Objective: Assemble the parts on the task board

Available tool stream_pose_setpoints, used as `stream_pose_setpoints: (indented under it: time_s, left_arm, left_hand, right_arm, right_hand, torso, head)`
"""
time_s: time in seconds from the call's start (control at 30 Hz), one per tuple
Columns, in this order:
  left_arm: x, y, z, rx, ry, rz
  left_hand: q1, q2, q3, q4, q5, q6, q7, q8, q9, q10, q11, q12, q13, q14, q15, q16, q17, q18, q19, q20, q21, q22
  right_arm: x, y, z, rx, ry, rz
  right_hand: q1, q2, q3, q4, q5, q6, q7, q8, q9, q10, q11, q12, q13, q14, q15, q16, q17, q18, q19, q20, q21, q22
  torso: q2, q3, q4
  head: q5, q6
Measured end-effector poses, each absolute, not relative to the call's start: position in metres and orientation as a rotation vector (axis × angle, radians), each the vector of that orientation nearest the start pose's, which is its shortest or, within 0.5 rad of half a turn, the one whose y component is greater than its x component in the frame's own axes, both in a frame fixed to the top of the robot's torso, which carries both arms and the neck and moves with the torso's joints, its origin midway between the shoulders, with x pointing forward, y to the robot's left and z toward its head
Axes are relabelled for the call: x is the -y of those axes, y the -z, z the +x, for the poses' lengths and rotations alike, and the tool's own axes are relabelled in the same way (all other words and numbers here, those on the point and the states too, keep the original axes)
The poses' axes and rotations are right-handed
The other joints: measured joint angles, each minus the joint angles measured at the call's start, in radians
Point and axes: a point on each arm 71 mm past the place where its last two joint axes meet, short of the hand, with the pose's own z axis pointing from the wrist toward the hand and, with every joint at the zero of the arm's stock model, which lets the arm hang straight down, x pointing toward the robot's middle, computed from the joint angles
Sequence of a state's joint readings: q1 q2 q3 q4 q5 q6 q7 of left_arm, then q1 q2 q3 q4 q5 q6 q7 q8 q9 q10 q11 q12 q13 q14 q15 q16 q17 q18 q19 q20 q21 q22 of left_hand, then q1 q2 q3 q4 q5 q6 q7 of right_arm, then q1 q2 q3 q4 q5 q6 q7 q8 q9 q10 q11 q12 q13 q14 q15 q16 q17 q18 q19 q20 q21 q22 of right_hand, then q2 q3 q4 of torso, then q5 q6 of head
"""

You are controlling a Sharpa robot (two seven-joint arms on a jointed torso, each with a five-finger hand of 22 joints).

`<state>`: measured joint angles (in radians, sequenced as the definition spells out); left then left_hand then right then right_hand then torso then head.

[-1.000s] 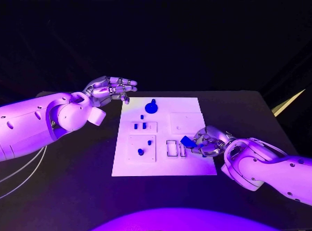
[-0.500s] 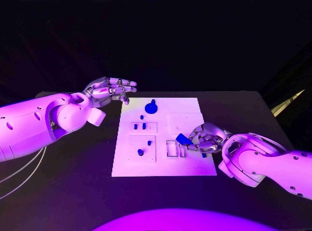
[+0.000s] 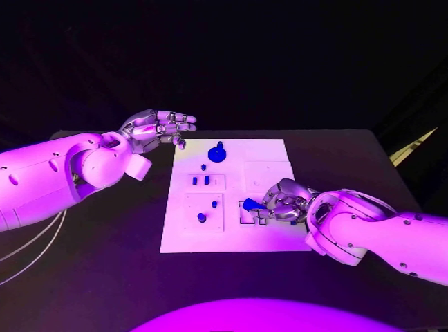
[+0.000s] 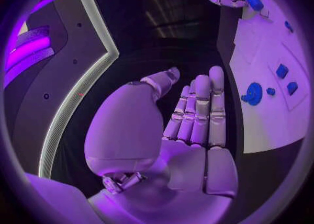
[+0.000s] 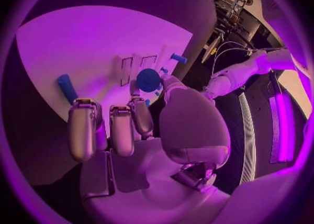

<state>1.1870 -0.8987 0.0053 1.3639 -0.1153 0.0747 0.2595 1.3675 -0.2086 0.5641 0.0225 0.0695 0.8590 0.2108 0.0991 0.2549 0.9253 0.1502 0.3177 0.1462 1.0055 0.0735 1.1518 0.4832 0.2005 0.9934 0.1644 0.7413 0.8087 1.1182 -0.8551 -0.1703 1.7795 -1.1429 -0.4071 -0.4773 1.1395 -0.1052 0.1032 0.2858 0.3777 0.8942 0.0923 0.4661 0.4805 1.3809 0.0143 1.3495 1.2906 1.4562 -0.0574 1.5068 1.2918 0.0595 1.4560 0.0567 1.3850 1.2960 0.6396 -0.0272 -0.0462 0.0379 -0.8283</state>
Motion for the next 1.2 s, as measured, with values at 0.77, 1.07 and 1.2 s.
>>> stream_pose_setpoints:
  time_s: [0.77, 1.07, 1.2]
  left_arm:
    - [-0.267, 0.184, 0.507, -1.649, 1.608, -1.018]
    - [-0.267, 0.184, 0.507, -1.649, 1.608, -1.018]
    - [-0.267, 0.184, 0.507, -1.649, 1.608, -1.018]
  left_hand:
    - [0.000, 0.000, -0.023, 0.023, 0.000, 0.000, 0.000, 0.000, 0.000, 0.000, 0.000, 0.000, 0.000, 0.000, 0.000, 0.000, 0.000, 0.000, 0.000, 0.000, 0.000, -0.004]
    - [0.000, 0.000, -0.023, 0.023, 0.000, 0.000, 0.000, 0.000, 0.000, 0.000, 0.000, 0.000, 0.000, 0.000, 0.000, 0.000, 0.000, 0.000, 0.000, 0.000, 0.000, -0.004]
    - [0.000, 0.000, -0.023, 0.023, 0.000, 0.000, 0.000, 0.000, 0.000, 0.000, 0.000, 0.000, 0.000, 0.000, 0.000, 0.000, 0.000, 0.000, 0.000, 0.000, 0.000, -0.004]
  right_arm:
    - [0.151, 0.264, 0.404, -2.062, -0.594, 0.260]
    - [0.148, 0.264, 0.403, -2.049, -0.587, 0.226]
    - [0.144, 0.263, 0.399, -2.054, -0.603, 0.204]
  right_hand:
    - [-0.067, -0.003, 0.022, 0.000, -0.009, 0.014, -0.013, 0.010, 0.022, 0.010, -0.005, 0.000, 0.000, 0.000, 0.000, 0.000, 0.000, 0.000, 0.005, -0.005, 0.000, 0.000]
    - [-0.125, -0.030, 0.022, 0.000, -0.079, 0.033, -0.015, 0.026, 0.040, 0.015, -0.007, 0.000, 0.000, 0.000, 0.000, 0.000, 0.000, 0.000, 0.005, -0.005, 0.000, 0.000]
    - [-0.129, -0.034, 0.022, 0.000, -0.076, 0.034, -0.016, 0.026, 0.043, 0.015, -0.007, 0.000, 0.000, 0.000, 0.000, 0.000, 0.000, 0.000, 0.005, -0.005, 0.000, 0.000]
  torso:
    - [0.001, 0.0012, -0.0009]
    - [0.000, 0.0007, -0.0011]
    - [0.000, 0.0007, -0.0010]
  head:
    - [0.006, -0.006]
    - [0.006, -0.006]
    - [0.006, -0.007]
